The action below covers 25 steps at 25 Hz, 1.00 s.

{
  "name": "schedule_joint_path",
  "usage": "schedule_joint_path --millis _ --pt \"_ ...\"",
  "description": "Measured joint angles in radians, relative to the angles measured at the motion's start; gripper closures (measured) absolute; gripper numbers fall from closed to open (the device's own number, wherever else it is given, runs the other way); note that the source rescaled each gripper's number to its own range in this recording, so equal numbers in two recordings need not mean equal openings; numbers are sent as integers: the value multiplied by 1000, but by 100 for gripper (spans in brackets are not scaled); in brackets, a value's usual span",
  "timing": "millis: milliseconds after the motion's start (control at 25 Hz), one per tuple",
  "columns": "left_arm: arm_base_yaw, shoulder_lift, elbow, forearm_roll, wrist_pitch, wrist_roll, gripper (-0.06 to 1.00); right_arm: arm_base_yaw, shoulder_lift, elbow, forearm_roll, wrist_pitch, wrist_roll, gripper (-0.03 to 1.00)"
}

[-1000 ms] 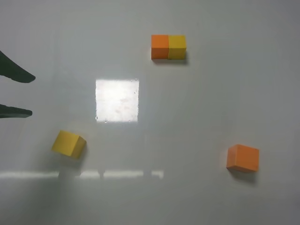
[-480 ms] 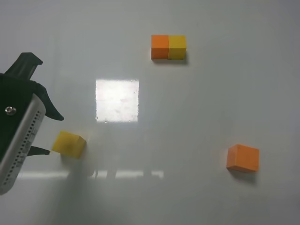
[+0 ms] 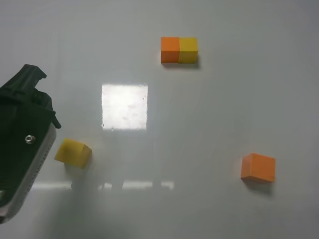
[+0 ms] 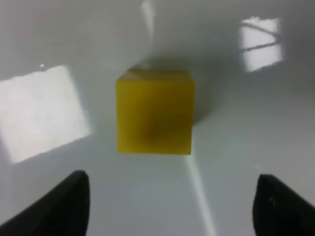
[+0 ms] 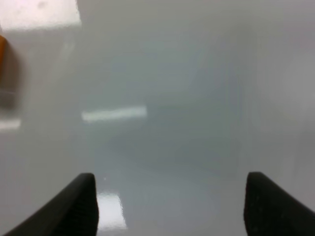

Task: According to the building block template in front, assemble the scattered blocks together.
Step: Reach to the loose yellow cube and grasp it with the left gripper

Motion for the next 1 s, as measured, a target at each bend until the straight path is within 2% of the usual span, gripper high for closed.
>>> schedule_joint_path --millis 440,1000 --pt "0 117 0 28 -28 -15 0 0 0 0 0 0 0 38" --pt "0 208 -1 89 -50 -81 -1 0 0 0 0 0 0 38"
